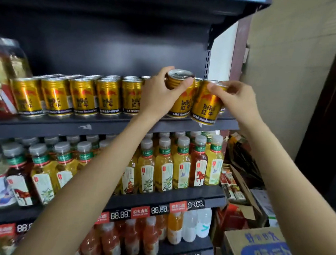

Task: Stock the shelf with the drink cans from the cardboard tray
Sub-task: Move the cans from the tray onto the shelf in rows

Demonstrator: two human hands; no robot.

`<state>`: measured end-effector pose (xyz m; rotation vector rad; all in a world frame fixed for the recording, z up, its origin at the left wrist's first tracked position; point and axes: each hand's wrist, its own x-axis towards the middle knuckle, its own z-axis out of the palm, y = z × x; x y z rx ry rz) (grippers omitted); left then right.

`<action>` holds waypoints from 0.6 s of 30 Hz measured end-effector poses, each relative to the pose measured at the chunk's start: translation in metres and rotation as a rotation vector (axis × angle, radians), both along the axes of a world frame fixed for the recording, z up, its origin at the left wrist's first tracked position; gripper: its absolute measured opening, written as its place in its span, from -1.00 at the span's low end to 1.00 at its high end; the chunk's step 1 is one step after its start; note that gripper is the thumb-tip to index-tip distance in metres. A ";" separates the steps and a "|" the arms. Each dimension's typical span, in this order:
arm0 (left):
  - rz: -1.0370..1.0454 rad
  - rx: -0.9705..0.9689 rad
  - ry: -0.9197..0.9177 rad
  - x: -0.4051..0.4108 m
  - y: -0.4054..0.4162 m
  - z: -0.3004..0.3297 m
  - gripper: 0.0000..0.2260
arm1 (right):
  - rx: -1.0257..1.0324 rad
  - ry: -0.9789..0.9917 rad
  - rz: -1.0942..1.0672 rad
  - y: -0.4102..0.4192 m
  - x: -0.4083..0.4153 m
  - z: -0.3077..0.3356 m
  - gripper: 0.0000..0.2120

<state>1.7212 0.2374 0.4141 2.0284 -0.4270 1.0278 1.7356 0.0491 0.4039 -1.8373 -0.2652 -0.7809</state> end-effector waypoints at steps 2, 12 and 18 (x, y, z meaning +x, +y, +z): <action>0.050 0.009 0.019 0.016 -0.009 -0.003 -0.45 | -0.066 -0.027 -0.099 0.000 0.012 0.007 -0.59; 0.158 0.056 0.012 0.062 -0.035 -0.028 -0.47 | -0.295 -0.058 -0.358 0.009 0.040 0.004 -0.36; 0.292 0.302 -0.141 0.072 -0.028 -0.038 -0.27 | -0.355 -0.121 -0.439 0.015 0.047 -0.010 -0.32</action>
